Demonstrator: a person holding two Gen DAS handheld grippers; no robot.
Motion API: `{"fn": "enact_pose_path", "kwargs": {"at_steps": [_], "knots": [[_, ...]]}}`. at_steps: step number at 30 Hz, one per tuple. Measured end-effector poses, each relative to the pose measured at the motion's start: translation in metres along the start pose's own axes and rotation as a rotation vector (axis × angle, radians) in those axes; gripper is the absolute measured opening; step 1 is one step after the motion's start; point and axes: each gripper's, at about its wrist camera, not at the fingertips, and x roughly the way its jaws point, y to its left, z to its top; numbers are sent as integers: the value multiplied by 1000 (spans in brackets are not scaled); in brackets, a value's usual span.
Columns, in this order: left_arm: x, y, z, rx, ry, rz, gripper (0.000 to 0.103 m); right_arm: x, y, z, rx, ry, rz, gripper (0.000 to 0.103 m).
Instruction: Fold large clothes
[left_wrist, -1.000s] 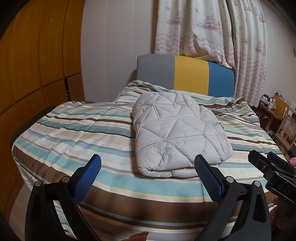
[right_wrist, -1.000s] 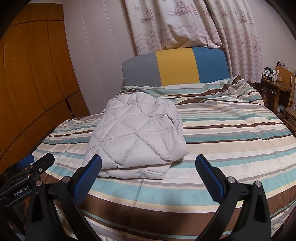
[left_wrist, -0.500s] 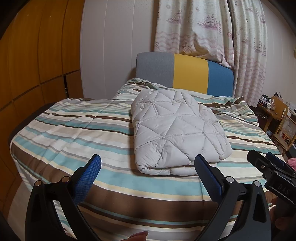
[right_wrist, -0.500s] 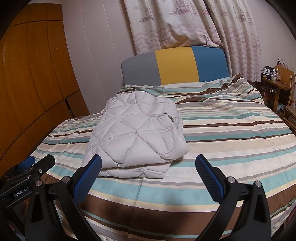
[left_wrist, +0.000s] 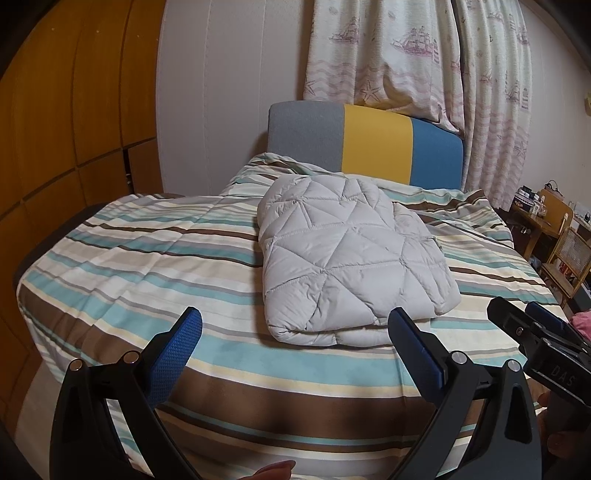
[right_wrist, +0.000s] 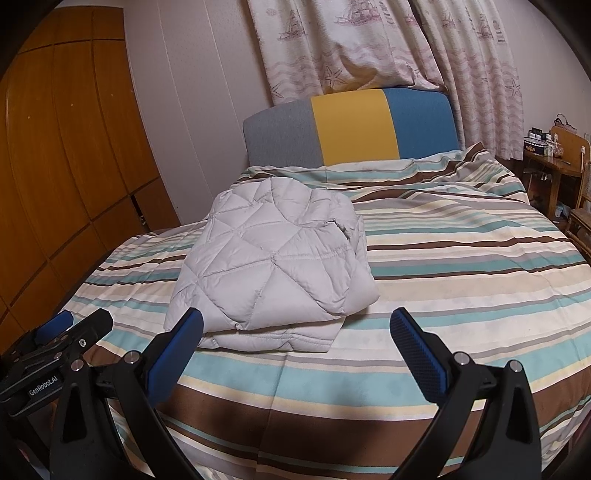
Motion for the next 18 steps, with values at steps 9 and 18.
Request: {"fn": "enact_pose_path", "kwargs": {"at_steps": [9,18], "knots": [[0,-1,-1,1,3,-5,100,1,0,-1,-3,7,0,101],[1,0,-2,3,8,-7,100,2,0,-1,-3,13,1,101]]}}
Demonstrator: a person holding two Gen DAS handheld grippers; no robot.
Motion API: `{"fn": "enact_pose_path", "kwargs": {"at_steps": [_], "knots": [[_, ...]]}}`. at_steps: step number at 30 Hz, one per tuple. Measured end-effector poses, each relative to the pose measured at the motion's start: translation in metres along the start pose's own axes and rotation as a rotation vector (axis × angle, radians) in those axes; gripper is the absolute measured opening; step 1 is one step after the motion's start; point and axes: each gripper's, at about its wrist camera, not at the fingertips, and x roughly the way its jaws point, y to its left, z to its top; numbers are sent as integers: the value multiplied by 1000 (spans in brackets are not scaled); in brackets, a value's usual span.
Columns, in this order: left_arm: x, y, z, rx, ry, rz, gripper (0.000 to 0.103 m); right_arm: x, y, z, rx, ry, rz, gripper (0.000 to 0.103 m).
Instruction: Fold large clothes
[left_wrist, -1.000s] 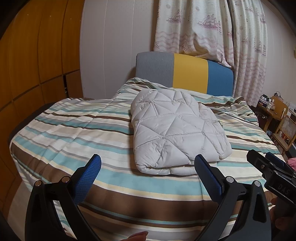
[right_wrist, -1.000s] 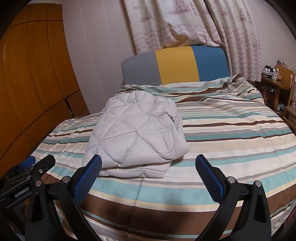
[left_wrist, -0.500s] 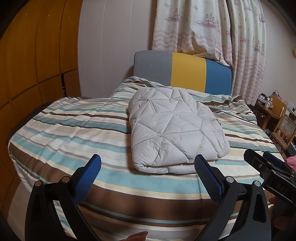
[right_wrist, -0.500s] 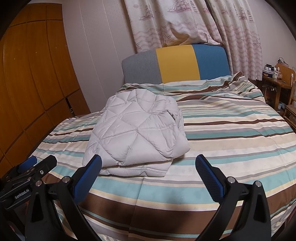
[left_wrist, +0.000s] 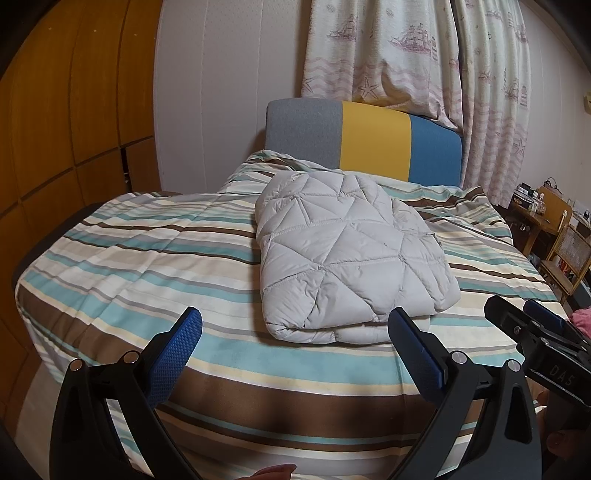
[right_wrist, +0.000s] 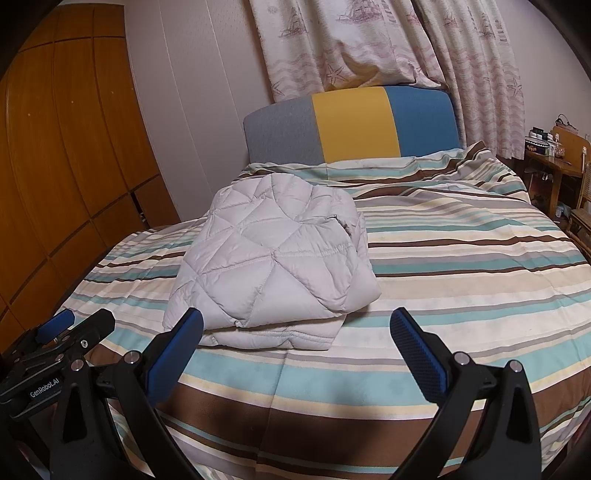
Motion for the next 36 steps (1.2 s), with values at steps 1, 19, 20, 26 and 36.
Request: {"fn": "enact_pose_path", "kwargs": {"at_steps": [1,19,20,26,36], "knots": [[0,0,0,0,0,1,100,0,0,0,1,1,2,101],[5,0,-1,16,9,3,100,3,-2,-1,4,10,-2,101],[6,0,-1,16,13,1,100,3,-2,-2,4,10,-1,101],[7,1,-2,21,20,5,100,4,-2,-2,3,15,-1,101],[19,-3,-3,14,52,-13,100,17,-8,-5,17,40,-4,101]]}}
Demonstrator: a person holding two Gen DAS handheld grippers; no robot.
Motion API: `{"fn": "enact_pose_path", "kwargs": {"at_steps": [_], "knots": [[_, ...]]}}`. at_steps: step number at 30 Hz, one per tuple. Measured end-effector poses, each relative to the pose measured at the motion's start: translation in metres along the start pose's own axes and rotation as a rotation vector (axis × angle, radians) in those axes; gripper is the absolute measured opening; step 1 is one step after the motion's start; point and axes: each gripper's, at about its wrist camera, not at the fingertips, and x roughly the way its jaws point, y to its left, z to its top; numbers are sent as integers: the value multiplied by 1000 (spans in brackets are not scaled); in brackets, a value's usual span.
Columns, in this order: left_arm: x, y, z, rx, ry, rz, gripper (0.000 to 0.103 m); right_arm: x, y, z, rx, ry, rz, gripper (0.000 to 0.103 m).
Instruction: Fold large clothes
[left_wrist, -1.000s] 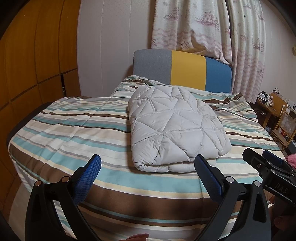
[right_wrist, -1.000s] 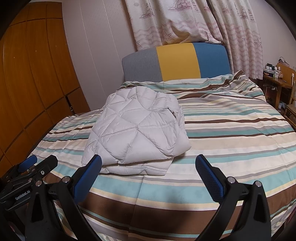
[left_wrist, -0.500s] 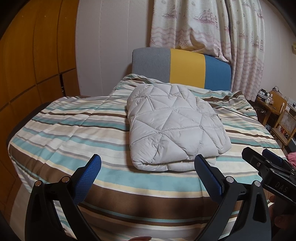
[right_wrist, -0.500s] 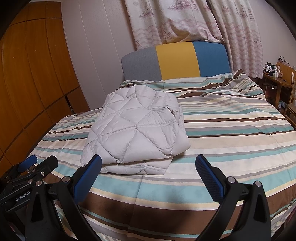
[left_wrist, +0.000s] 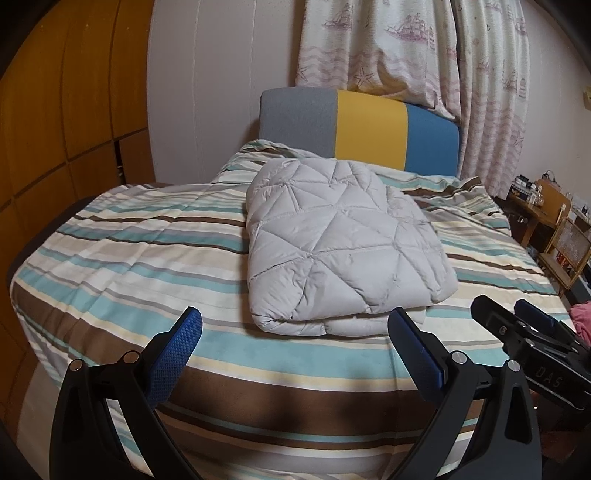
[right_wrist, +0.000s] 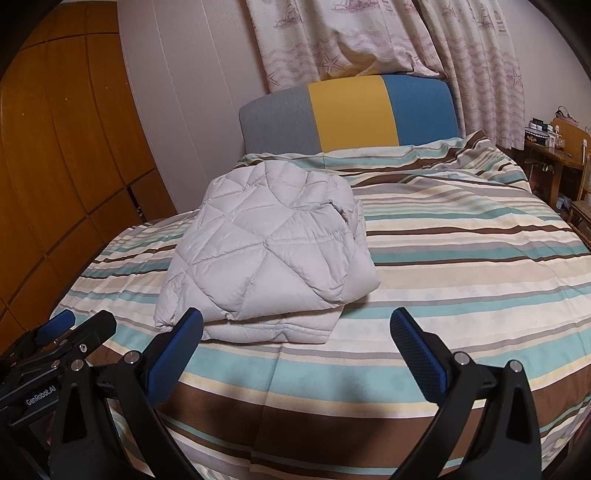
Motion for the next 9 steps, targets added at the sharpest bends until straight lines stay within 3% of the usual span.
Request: {"fn": "enact_pose_path", "kwargs": {"at_steps": [9], "knots": [[61,24,5,-36,148,56,100,43,-37,10,47,64,-49,101]]}}
